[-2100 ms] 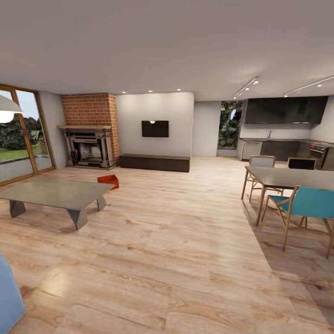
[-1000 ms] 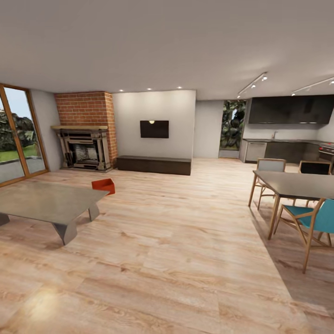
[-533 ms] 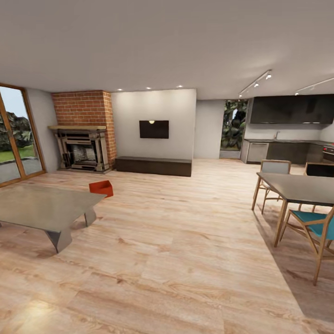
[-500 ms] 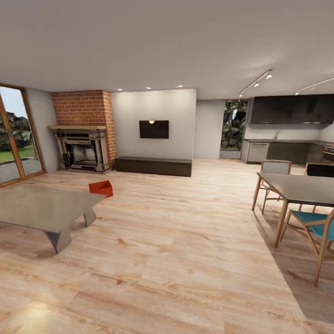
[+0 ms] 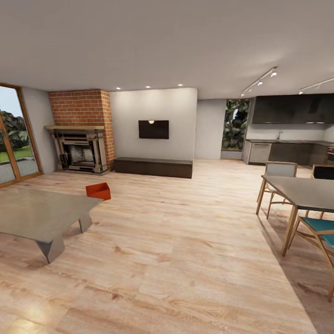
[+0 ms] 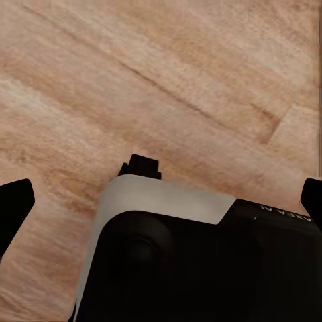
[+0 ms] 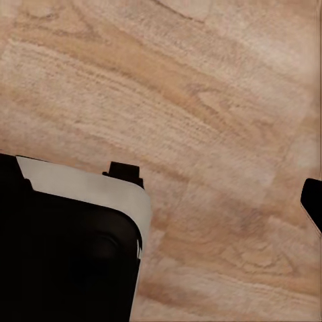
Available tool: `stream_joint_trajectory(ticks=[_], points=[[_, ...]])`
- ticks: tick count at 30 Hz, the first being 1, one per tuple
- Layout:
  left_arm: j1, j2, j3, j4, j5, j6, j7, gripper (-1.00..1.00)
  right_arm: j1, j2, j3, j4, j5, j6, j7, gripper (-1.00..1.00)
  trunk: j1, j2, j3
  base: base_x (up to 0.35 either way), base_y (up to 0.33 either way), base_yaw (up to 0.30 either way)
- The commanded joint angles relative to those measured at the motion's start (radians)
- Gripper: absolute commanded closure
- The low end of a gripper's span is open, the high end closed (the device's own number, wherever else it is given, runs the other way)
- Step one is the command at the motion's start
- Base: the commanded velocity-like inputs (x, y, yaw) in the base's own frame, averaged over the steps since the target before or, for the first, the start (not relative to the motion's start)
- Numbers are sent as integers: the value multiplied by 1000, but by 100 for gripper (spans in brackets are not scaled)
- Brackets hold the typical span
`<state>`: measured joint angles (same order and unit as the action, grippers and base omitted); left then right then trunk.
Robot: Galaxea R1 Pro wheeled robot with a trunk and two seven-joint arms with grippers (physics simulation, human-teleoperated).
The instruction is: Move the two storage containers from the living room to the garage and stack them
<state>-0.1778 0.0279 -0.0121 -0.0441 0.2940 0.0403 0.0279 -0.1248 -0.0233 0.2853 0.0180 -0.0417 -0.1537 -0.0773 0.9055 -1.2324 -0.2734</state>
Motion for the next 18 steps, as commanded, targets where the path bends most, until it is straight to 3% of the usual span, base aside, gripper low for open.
stream_joint_trajectory(ticks=[1, 18], points=[[0, 0, -2, -2, 5, 4, 3, -100, -1, 0, 8, 2, -4, -4, -2, -100, 1, -1, -1, 326, 0, 0], [0, 1, -2, -2, 5, 5, 3, -100, -1, 0, 8, 2, -4, -4, -2, -100, 1, -1, -1, 326, 0, 0]])
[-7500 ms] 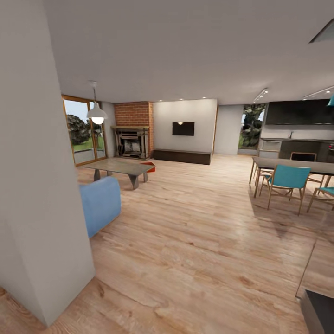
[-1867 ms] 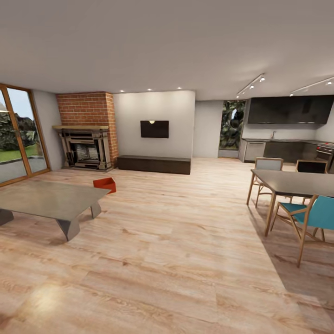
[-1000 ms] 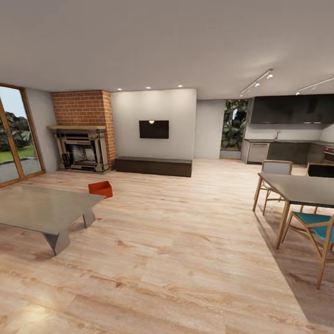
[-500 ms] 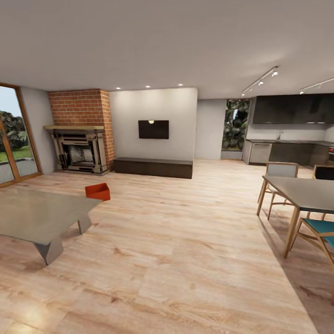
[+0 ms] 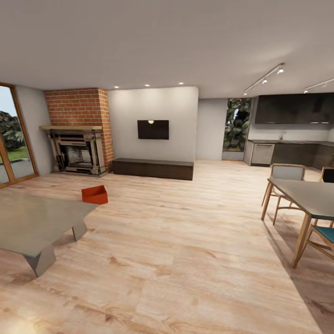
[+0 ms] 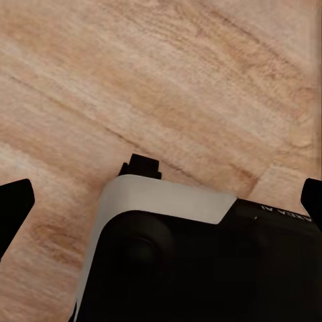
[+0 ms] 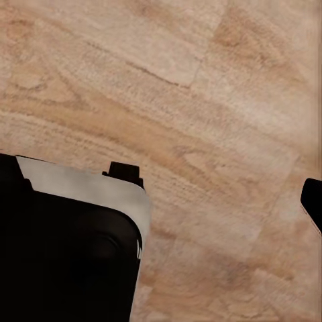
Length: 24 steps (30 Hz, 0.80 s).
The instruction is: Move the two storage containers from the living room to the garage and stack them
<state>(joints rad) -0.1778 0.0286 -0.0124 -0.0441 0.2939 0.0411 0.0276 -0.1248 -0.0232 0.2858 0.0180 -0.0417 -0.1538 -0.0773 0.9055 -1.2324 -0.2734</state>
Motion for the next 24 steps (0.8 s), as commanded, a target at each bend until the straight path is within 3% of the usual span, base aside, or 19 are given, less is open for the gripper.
stream_joint_trajectory(ticks=[1, 24], points=[[0, 0, -2, -2, 5, 5, 3, -100, -1, 0, 8, 2, -4, -4, -2, -100, 1, -1, -1, 327, 0, 0], [0, 0, -2, -2, 3, 14, 3, -100, -1, 0, 8, 2, -7, -4, 0, -100, 1, -1, -1, 326, 0, 0]])
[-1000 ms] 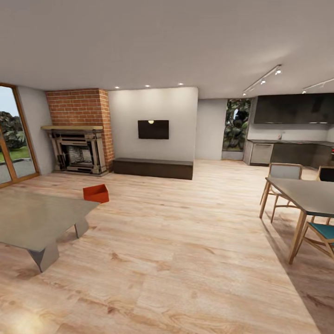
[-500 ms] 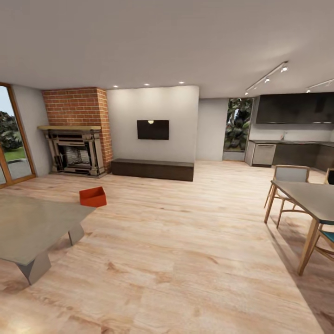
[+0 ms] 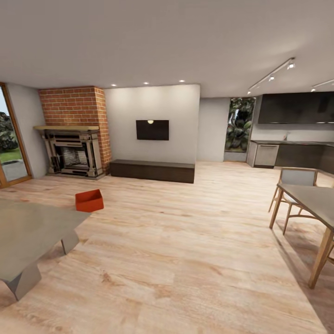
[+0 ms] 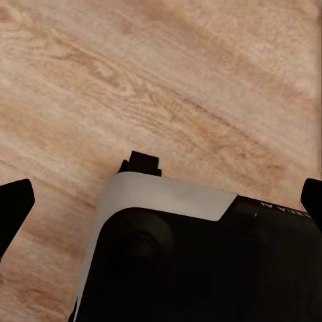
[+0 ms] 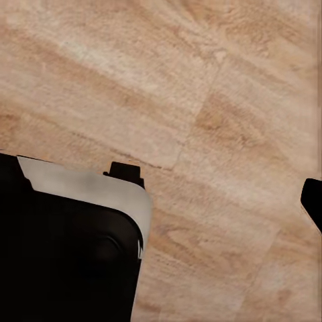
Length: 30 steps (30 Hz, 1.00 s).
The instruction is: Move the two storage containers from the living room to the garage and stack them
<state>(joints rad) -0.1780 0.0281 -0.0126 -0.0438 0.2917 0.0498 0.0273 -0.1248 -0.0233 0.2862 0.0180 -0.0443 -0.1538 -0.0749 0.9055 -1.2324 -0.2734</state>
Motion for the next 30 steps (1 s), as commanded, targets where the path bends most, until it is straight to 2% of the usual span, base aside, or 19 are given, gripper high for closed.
stream_joint_trajectory(ticks=[1, 30], points=[[0, 0, -2, -2, 6, 5, 3, -100, -1, 0, 8, 2, -5, -4, -3, -100, 1, -1, -1, 326, 0, 0], [0, 0, -1, -2, 6, -3, 3, -100, -1, 2, 5, 2, -5, -5, -2, -100, 1, -1, -1, 326, 0, 0]])
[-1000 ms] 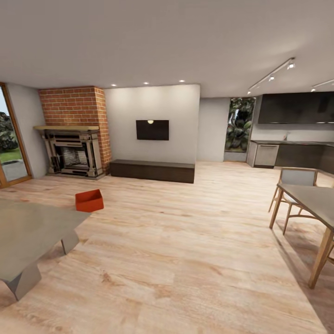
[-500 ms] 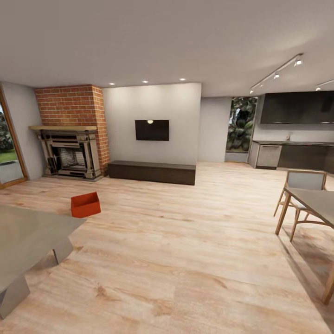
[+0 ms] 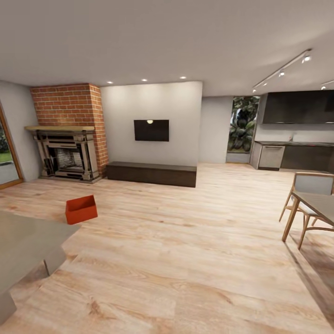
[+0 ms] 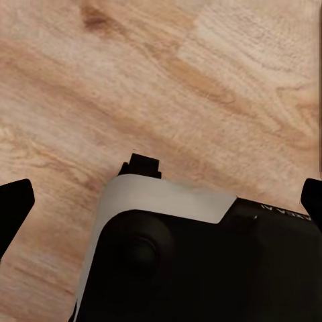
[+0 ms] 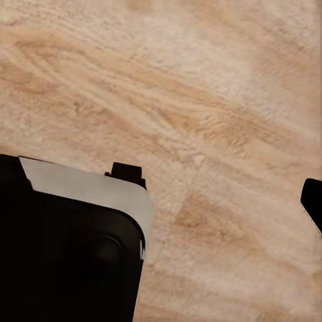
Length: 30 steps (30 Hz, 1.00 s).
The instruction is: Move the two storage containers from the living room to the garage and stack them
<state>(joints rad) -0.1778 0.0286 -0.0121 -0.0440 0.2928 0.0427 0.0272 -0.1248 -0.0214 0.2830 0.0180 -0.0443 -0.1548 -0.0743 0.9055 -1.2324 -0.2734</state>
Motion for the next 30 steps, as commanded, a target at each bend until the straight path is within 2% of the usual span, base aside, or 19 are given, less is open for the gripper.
stream_joint_trajectory(ticks=[1, 30], points=[[0, 0, -2, -2, 5, 4, 3, -100, -1, 1, 7, 2, -6, -4, -2, -100, 1, -1, -1, 327, 0, 0], [0, 1, -2, -2, 6, 3, 3, -100, -1, 5, 5, 7, -9, -4, 3, -100, 1, -1, -1, 327, 0, 0]])
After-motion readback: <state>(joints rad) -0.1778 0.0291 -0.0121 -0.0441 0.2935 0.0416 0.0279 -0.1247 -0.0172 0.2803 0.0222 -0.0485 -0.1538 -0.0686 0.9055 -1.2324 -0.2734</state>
